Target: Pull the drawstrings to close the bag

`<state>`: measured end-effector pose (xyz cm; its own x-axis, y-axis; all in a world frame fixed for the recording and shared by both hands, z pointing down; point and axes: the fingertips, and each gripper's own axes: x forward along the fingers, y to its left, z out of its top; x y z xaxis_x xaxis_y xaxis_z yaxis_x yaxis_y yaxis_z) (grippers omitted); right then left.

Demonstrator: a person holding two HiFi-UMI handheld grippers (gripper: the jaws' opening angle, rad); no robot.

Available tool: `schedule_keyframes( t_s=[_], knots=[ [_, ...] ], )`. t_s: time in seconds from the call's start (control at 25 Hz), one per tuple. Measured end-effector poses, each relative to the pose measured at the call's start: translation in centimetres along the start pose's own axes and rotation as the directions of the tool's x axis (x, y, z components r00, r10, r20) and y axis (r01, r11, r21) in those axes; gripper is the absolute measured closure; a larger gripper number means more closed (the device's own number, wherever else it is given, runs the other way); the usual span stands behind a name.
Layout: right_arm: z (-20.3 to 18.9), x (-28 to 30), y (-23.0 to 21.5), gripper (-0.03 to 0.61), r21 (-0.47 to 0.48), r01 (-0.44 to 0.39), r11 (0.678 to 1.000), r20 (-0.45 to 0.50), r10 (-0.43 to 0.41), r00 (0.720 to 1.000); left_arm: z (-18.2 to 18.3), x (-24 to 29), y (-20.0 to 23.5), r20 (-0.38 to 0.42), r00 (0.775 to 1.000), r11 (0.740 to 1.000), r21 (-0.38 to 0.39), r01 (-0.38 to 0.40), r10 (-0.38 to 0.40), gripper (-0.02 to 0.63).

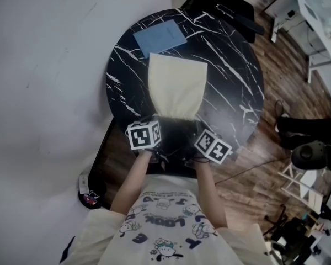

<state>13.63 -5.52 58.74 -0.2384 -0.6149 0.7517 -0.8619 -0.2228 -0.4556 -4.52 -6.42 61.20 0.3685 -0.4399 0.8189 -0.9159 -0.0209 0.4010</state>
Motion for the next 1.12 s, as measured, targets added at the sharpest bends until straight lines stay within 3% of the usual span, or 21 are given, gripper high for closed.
schedule_keyframes(
  t_s=[0.08, 0.2, 0.28, 0.44, 0.56, 0.72, 0.8, 1.12],
  knots=[
    [0.2, -0.1, -0.1, 0.560, 0.082, -0.013, 0.997, 0.014, 0.012, 1.000, 0.2, 0.0, -0.1, 0.004, 1.000, 0.999, -0.038, 0.016, -0.016, 0.568],
    [0.1, -0.2, -0.6, 0.560, 0.169, -0.014, 0.986, 0.035, 0.009, 0.999, 0.2, -0.2, -0.2, 0.008, 1.000, 1.000, -0.020, 0.009, -0.009, 0.568],
    [0.2, -0.4, -0.8, 0.560, 0.189, -0.014, 0.982, 0.051, 0.004, 0.999, 0.2, -0.2, -0.2, 0.013, 1.000, 1.000, -0.016, -0.004, 0.004, 0.568],
    [0.2, -0.4, -1.1, 0.560, 0.264, -0.029, 0.964, 0.071, 0.011, 0.997, -0.1, 0.0, -0.1, 0.015, 1.000, 0.994, -0.105, -0.003, 0.005, 0.568],
    [0.3, -0.5, -1.1, 0.561, 0.300, -0.046, 0.953, 0.092, 0.019, 0.996, 0.6, -0.1, -0.1, 0.056, 0.998, 0.992, -0.120, -0.024, 0.031, 0.568],
    [0.3, -0.6, -1.5, 0.561, 0.422, -0.071, 0.904, 0.104, 0.029, 0.994, 0.5, 0.0, -0.3, 0.055, 0.998, 0.960, -0.281, 0.013, 0.002, 0.568],
    [0.1, -0.7, -1.8, 0.561, 0.455, -0.076, 0.887, 0.108, 0.029, 0.994, 0.5, 0.0, -0.2, 0.054, 0.998, 0.960, -0.281, 0.000, 0.016, 0.569],
    [0.6, -1.3, -2.7, 0.561, 0.447, -0.082, 0.891, 0.141, 0.020, 0.990, 0.6, -0.1, -0.3, 0.060, 0.998, 0.966, -0.260, -0.014, 0.031, 0.569]
  ],
)
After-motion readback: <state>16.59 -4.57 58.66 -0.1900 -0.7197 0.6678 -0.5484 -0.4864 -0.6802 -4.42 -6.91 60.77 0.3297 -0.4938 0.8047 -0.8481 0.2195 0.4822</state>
